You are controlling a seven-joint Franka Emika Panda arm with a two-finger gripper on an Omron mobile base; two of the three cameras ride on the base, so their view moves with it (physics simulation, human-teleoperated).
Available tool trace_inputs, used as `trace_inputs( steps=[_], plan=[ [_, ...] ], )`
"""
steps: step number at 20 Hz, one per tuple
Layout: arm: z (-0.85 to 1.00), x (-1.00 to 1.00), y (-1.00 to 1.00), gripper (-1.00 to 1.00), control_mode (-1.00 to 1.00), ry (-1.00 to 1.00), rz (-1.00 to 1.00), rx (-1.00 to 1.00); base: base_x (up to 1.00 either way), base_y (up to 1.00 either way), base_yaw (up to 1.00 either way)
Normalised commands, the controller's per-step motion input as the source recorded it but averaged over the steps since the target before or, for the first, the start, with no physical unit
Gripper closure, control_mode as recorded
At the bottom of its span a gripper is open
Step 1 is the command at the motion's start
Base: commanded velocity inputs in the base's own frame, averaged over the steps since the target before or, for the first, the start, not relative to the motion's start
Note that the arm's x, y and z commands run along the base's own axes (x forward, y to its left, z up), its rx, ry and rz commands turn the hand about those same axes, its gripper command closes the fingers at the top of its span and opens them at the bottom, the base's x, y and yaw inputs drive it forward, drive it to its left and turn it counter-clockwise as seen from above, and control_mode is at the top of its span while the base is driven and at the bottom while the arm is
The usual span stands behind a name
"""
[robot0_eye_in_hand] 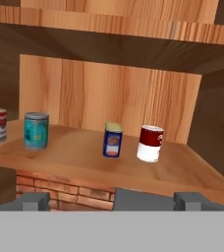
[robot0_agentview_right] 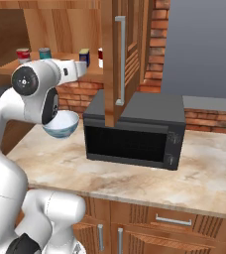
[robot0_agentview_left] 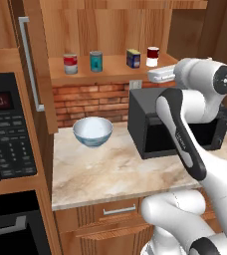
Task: Stack two cans on top of the other two cans in the cabinet.
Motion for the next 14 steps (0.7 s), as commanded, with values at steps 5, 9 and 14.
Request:
trace_inputs(
  steps=[5,9,14],
  plan=[
    [0.07,0.17,0.01,-1.0,-1.0,0.0,-0.02,0.0,0.0,0.0,0.0],
    [0.01,0.22,0.04,-1.0,-1.0,0.0,-0.03,0.01,0.0,0.0,0.0],
    [0.0,0.12,0.0,-1.0,-1.0,0.0,0.0,0.05,0.0,0.0,0.0]
  ],
)
